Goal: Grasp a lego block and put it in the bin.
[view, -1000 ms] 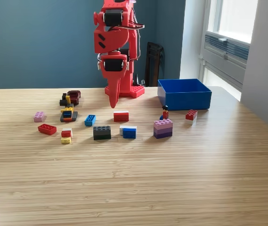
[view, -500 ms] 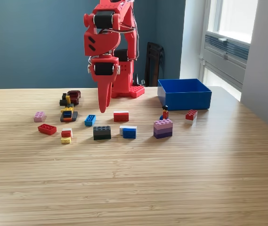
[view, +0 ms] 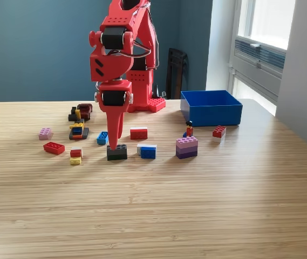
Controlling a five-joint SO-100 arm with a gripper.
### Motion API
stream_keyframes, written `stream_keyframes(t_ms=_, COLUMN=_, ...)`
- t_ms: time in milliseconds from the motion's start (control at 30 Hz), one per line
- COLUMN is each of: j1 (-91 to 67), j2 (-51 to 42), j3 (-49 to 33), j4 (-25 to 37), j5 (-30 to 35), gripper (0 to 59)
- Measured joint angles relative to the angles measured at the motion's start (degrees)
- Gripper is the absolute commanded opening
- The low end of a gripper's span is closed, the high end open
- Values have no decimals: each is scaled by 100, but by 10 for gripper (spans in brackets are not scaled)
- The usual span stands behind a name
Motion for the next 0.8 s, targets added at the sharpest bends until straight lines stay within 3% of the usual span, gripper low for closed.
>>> stream_keyframes(t_ms=367, j1=0, j2=-1072, j3=-976, j4=44, j5=299, gripper=259)
stream_keyframes(t_ms=800, j1=-9, j2=-2065, j3=-2426, j4=923, j5=694, gripper=162)
